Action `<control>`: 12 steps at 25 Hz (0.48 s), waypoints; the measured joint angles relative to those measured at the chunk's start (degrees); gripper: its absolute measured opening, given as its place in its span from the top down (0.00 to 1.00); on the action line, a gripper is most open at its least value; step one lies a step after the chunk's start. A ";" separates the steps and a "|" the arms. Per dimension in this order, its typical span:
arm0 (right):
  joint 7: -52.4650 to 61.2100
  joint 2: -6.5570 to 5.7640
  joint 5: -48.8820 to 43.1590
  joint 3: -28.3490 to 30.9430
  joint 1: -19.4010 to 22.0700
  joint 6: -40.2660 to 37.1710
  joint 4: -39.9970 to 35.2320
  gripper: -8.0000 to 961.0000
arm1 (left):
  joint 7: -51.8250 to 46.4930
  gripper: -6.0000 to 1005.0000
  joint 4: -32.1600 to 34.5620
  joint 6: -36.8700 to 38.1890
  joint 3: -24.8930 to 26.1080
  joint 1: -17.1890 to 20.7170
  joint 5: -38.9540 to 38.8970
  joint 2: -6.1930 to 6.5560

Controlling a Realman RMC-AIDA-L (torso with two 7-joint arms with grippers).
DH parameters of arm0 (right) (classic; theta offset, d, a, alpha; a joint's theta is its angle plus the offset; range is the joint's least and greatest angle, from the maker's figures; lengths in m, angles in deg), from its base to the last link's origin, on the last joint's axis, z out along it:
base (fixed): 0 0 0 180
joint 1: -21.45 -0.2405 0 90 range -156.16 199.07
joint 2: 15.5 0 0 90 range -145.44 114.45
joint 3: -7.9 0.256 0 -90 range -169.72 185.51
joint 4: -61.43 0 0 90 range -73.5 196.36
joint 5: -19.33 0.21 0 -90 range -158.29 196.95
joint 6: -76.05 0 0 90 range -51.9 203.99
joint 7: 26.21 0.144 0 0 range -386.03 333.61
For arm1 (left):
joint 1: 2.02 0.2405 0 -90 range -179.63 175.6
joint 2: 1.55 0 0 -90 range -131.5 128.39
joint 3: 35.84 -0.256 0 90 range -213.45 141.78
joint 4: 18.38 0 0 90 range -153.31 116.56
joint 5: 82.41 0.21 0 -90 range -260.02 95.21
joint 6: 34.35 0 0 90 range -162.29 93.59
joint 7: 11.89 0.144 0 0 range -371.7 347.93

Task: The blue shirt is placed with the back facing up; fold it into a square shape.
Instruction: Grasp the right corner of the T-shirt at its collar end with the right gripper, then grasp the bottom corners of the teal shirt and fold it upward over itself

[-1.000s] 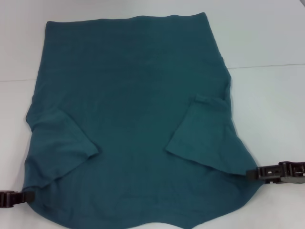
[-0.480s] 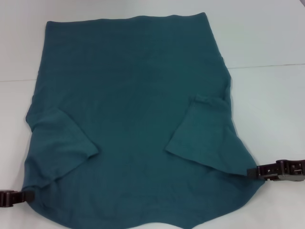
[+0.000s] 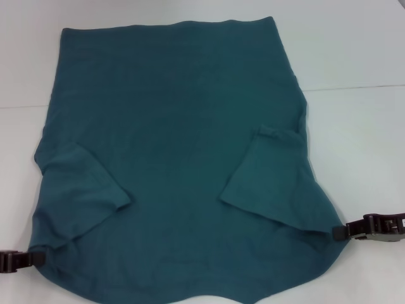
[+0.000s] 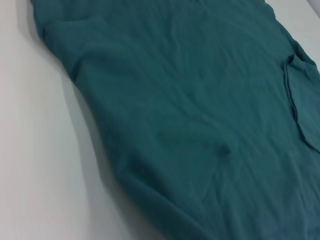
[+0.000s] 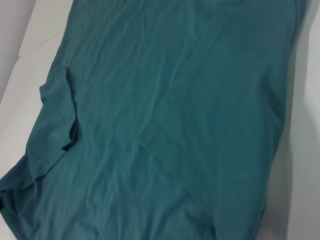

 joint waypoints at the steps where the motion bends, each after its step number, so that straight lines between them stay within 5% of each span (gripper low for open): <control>1: -0.04 0.02 0.00 0.00 0.00 0.00 0.00 0.72 | -0.01 0.97 0.00 0.00 0.00 -0.02 0.00 0.02; 6: -1.04 0.08 0.12 0.78 0.65 0.00 -0.01 0.96 | -0.07 0.96 0.00 0.00 0.07 -0.07 0.00 0.08; 12: -5.70 0.77 0.43 5.49 3.20 -0.63 -0.02 0.96 | -0.47 0.96 0.00 0.14 1.08 0.24 0.04 0.17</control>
